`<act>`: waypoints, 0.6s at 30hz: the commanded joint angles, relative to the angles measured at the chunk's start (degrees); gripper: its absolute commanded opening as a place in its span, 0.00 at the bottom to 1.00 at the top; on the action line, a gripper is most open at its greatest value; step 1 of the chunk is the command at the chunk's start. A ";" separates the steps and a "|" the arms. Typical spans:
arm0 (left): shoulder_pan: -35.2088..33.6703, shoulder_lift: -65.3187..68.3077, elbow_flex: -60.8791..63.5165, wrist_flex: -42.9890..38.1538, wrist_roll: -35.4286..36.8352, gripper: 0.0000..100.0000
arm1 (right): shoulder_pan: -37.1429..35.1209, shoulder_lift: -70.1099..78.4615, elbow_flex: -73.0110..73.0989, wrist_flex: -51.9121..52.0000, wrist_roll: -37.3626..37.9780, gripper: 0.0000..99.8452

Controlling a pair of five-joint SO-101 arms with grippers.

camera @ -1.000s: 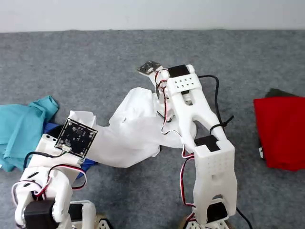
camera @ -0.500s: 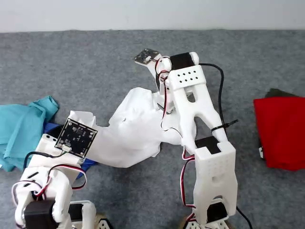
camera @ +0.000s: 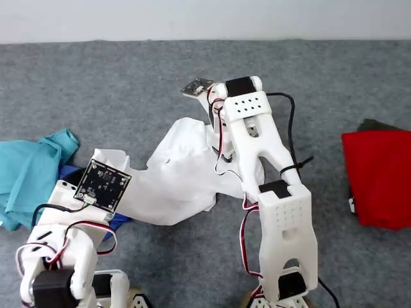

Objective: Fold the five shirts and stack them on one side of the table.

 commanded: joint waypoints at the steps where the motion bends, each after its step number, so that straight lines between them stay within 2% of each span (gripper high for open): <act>1: -0.35 -0.35 -0.13 -1.05 -0.44 0.01 | 0.75 -1.36 -1.41 1.45 0.44 0.11; 4: -0.35 -0.35 -0.13 -1.05 -0.44 0.01 | 2.15 -2.24 -4.31 1.98 0.44 0.12; 9: -0.09 -0.35 -0.13 -1.05 -0.44 0.01 | 3.65 -1.89 -7.03 1.71 -4.04 0.22; 18: -0.09 -0.35 -0.13 -1.05 -0.44 0.01 | -0.22 4.70 -7.30 0.22 -4.40 0.21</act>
